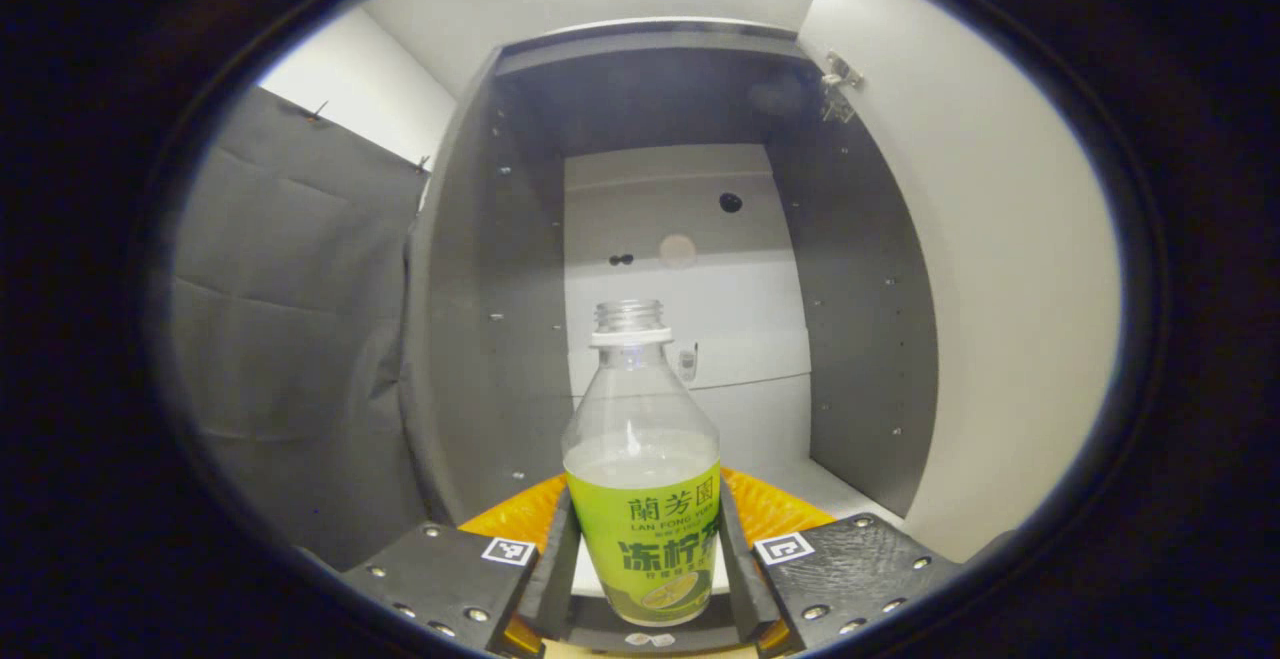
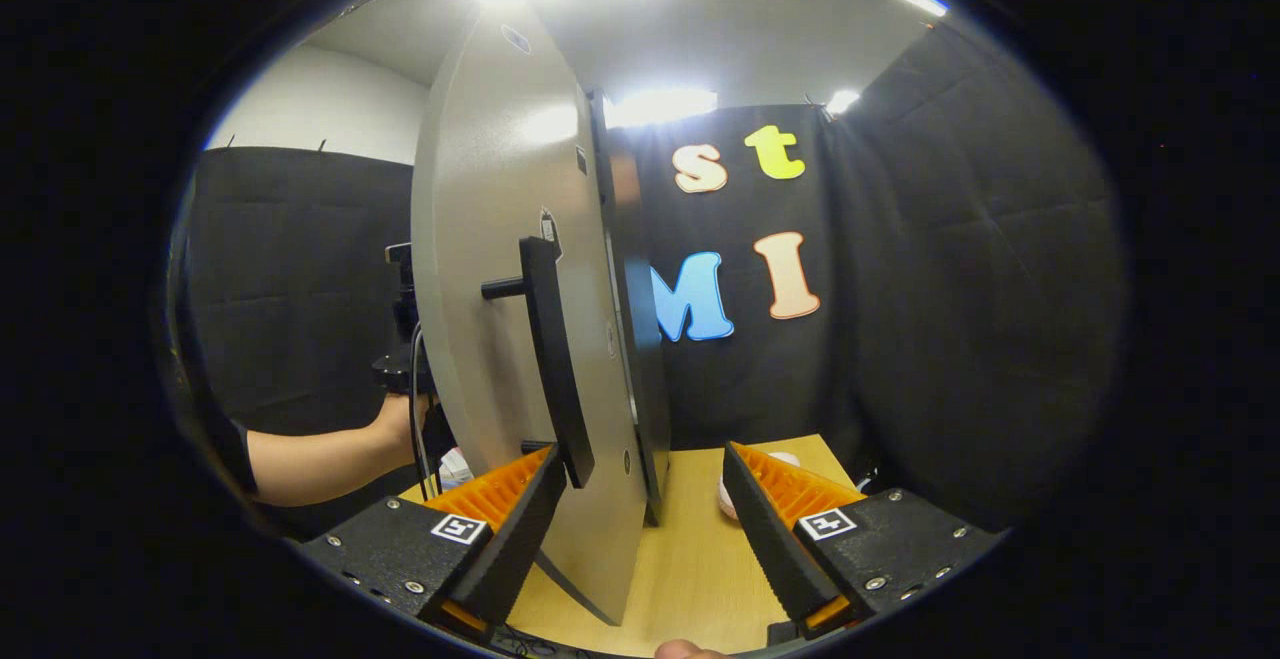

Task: Open the cabinet door with the right hand, grasp the bottle in the cabinet with the left hand and place it on the coaster, then close the cabinet door with the right hand.

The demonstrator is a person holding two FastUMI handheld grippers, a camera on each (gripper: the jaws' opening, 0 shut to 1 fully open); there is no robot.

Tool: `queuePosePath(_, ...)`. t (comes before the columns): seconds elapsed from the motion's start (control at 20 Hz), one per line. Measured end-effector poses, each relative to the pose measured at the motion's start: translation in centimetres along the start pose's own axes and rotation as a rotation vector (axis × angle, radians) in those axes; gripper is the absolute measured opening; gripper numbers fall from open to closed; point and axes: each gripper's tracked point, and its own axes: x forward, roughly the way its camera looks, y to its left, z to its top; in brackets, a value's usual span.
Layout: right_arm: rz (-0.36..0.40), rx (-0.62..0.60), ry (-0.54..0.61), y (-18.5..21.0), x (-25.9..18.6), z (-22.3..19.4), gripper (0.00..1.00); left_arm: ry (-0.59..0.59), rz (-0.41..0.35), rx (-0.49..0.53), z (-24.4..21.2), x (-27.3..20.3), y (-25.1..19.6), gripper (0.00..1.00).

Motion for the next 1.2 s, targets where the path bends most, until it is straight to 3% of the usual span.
queuePosePath(0.2,0.043,0.011,-0.019,-1.9,-1.1,0.0,0.97,-0.015,0.111,0.045,0.2,-3.4,2.6,0.67)
queuePosePath(0.25,0.035,0.016,-0.016,-2.8,-1.3,-0.3,0.96,-0.028,0.133,0.046,0.4,-4.0,3.1,0.64)
queuePosePath(0.45,-0.004,-0.018,0.004,-5.0,-1.7,-2.0,0.92,-0.033,0.220,0.093,0.1,-4.9,3.5,0.68)
queuePosePath(0.75,-0.024,-0.120,0.042,-5.2,-2.2,-5.4,0.95,-0.015,0.278,0.168,0.3,-4.9,3.8,0.60)
queuePosePath(0.85,-0.044,-0.164,0.056,-5.6,-2.5,-7.0,0.95,-0.026,0.275,0.193,0.4,-4.8,3.4,0.68)
queuePosePath(0.9,-0.048,-0.181,0.065,-5.6,-2.5,-8.0,0.95,-0.024,0.267,0.177,0.1,-4.9,3.4,0.64)
queuePosePath(0.95,-0.053,-0.187,0.082,-5.7,-2.6,-9.1,0.95,-0.017,0.256,0.154,-0.1,-4.7,3.5,0.68)
queuePosePath(1.0,-0.048,-0.185,0.113,-5.5,-2.5,-10.9,0.95,-0.007,0.256,0.140,0.1,-4.7,3.9,0.60)
queuePosePath(1.05,-0.046,-0.184,0.153,-5.3,-2.5,-12.8,0.96,-0.001,0.260,0.126,0.0,-4.7,4.1,0.68)
queuePosePath(1.2,-0.047,-0.193,0.252,-4.8,-2.9,-17.6,0.96,0.058,0.257,0.073,-0.4,-4.2,3.7,0.64)
